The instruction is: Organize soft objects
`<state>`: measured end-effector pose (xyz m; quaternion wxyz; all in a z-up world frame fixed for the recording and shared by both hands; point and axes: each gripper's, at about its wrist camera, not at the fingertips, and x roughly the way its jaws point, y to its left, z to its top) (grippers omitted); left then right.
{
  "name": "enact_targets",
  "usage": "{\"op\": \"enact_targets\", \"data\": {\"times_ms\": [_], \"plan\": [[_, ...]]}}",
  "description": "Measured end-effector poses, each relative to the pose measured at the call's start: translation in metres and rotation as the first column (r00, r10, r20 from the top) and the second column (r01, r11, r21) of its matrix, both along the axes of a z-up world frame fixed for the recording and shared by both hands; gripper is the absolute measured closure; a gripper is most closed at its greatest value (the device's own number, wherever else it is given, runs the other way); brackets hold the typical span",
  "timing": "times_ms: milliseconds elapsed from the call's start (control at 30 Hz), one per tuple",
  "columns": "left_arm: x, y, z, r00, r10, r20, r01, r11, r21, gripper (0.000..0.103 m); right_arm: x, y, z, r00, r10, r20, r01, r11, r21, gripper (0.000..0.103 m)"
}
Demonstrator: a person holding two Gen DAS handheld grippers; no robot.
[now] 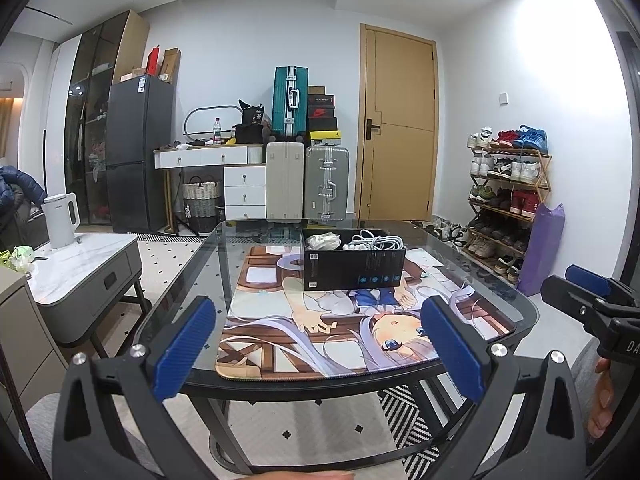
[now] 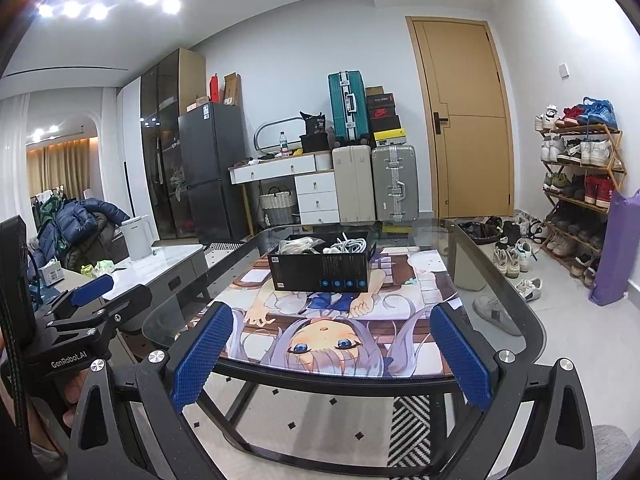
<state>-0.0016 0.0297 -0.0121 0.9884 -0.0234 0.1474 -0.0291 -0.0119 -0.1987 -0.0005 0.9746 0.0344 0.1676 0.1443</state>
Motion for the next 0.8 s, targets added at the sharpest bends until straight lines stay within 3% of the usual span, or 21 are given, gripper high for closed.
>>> {"op": "enact_targets", "data": {"times_ms": [800], "plan": [[-0.0004, -0.0004, 0.0038, 1.000, 0.008, 0.009, -0.008, 1.000, 0.014, 0.000, 0.0028, 0.0001, -0.0054, 1.000, 0.001, -0.017, -0.001, 1.000, 0.002, 0.002]]}}
